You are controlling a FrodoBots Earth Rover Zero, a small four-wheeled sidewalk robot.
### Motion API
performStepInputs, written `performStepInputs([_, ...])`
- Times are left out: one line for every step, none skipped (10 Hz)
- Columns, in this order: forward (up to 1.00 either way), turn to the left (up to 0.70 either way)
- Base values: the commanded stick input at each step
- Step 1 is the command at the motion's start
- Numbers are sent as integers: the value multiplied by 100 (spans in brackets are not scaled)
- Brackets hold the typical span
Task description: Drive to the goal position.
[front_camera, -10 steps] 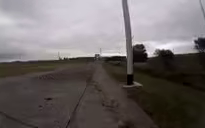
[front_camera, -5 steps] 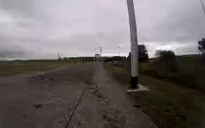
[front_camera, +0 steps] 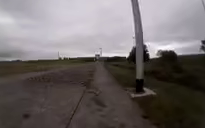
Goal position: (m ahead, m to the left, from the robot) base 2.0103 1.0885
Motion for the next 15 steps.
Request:
performStepInputs([70, 0])
performStepInputs([70, 0])
performStepInputs([70, 0])
performStepInputs([70, 0])
performStepInputs([70, 0])
performStepInputs([70, 0])
performStepInputs([70, 0])
performStepInputs([70, 0])
performStepInputs([70, 0])
performStepInputs([70, 0])
performStepInputs([70, 0])
performStepInputs([70, 0])
performStepInputs([70, 0])
performStepInputs([70, 0])
performStepInputs([70, 0])
